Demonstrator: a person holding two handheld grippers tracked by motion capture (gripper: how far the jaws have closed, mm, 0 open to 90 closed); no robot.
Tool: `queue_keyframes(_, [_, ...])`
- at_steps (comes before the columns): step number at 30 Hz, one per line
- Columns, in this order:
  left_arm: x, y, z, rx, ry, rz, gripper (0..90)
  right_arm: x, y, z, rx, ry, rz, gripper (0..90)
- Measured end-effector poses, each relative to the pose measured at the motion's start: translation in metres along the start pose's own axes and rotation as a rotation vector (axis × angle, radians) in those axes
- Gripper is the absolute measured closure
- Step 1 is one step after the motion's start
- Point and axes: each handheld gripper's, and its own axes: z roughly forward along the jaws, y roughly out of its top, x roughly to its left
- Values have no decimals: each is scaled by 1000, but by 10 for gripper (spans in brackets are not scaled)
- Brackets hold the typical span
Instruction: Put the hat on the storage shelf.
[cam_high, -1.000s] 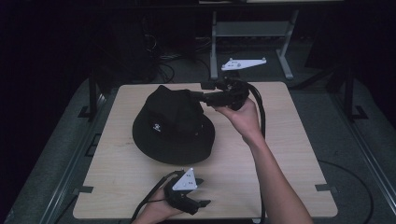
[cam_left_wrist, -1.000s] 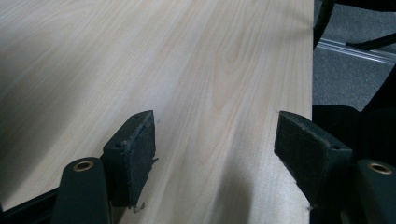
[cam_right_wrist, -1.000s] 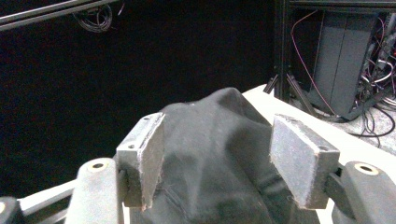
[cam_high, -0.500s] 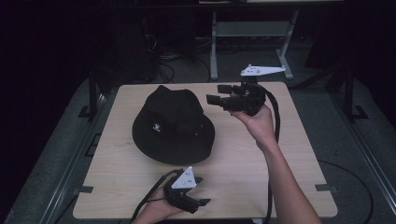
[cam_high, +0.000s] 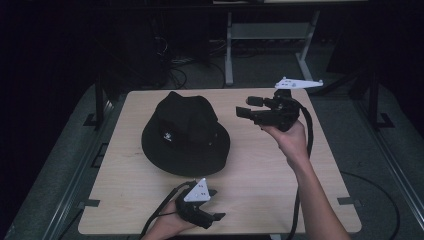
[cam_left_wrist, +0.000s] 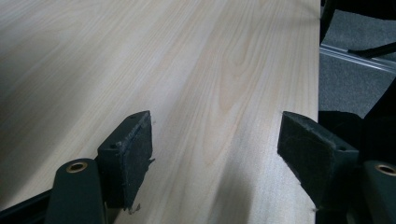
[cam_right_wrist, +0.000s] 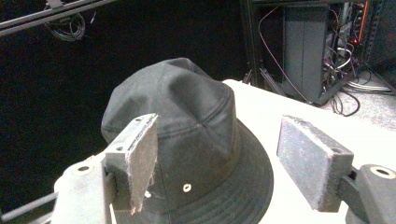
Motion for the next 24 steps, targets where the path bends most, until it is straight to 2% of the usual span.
queue_keyframes(12, [0, 0, 2, 3, -3, -4, 250, -16, -27, -30, -16, -38, 43, 267])
queue_keyframes(24, [2, -1, 0, 2, 4, -18, 233, -24, -49, -51, -24, -67, 62, 232])
